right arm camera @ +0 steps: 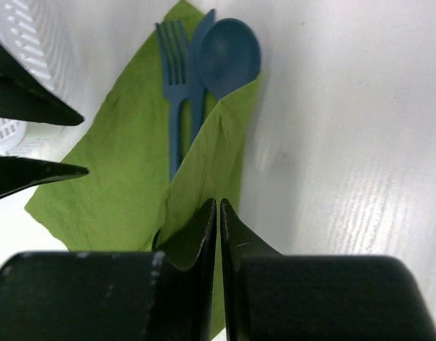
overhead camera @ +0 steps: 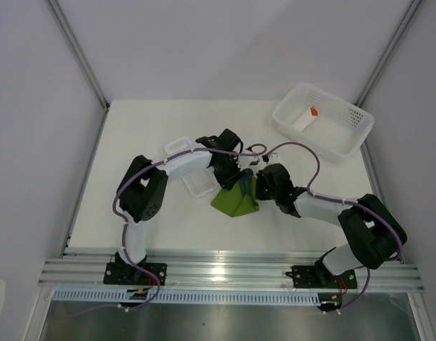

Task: Place the utensils on the paper napkin and roll it up

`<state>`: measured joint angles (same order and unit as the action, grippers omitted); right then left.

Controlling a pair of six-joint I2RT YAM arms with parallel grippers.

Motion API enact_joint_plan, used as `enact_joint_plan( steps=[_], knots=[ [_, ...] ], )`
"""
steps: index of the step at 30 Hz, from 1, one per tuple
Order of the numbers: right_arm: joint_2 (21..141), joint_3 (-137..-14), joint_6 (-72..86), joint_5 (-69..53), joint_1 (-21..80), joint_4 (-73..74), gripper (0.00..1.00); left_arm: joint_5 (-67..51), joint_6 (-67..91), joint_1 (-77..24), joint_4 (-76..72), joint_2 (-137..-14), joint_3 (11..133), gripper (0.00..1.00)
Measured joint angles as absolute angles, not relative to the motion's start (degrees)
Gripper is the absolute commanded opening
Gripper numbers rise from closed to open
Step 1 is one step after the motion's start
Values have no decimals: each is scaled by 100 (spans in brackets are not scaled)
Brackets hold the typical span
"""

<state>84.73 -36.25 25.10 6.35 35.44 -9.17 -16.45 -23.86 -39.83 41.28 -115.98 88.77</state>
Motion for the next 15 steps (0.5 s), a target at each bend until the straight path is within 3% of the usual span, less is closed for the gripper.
enact_joint_plan(
  steps=[15],
  knots=[
    [8571, -3625, 2333, 1205, 4119, -1168, 8, -1680, -2187, -3852, 4130, -11627, 8877, 40]
  ],
)
